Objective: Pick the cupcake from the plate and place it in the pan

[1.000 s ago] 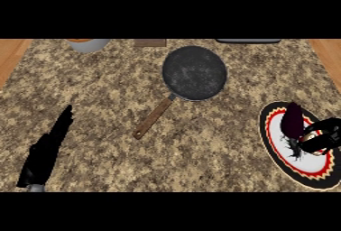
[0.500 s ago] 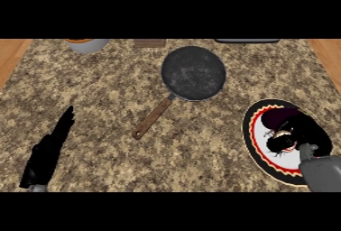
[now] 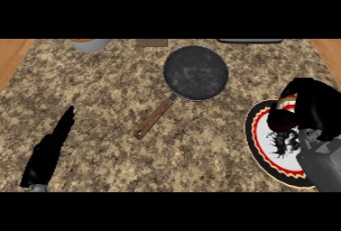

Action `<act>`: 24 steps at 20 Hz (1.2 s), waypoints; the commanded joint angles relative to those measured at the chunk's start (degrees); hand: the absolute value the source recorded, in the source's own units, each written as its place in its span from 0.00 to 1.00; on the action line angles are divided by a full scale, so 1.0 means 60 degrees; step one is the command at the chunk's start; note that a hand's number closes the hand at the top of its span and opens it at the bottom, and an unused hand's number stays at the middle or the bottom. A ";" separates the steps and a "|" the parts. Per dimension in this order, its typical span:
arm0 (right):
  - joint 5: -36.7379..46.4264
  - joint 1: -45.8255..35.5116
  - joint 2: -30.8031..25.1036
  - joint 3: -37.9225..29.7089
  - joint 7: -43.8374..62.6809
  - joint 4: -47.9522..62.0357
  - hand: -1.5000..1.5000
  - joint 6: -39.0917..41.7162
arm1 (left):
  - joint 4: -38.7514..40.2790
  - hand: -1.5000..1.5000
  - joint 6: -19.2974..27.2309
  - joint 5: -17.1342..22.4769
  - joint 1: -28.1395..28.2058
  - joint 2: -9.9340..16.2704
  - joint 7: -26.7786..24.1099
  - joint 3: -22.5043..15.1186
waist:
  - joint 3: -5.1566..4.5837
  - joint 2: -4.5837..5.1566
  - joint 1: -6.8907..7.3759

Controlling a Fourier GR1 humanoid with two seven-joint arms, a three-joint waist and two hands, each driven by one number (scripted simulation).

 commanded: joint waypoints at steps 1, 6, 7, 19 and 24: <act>0.0761 -0.0744 0.0220 0.0074 0.0137 -0.0527 1.00 -0.0027 | -0.0289 0.50 -0.0041 -0.0069 0.0352 -0.0103 -0.0170 -0.0058 | 0.0015 0.0029 0.0044; 0.0481 -0.3276 0.1534 -0.0532 -0.0631 0.2355 1.00 -0.0651 | -0.0323 0.50 -0.0105 -0.0133 -0.0031 -0.0274 0.0179 -0.0191 | 0.0018 0.0092 0.0233; 0.0450 -0.3425 0.1728 -0.0611 -0.1280 0.3312 1.00 -0.1342 | -0.0184 0.50 0.0067 -0.0413 -0.0433 -0.0291 0.0446 -0.0256 | 0.0024 0.0131 0.0270; -0.0543 -0.6072 0.3214 -0.2495 -0.3754 0.9430 1.00 -0.3754 | -0.0206 0.50 -0.0202 -0.0432 -0.0753 -0.0393 0.0503 -0.0338 | 0.0036 0.0311 0.0657; -0.0623 -0.6748 0.3328 -0.2864 -0.4324 1.1503 1.00 -0.3797 | -0.0104 0.50 -0.0066 -0.0613 -0.0615 -0.0610 0.0019 -0.0507 | 0.0033 0.0374 0.0836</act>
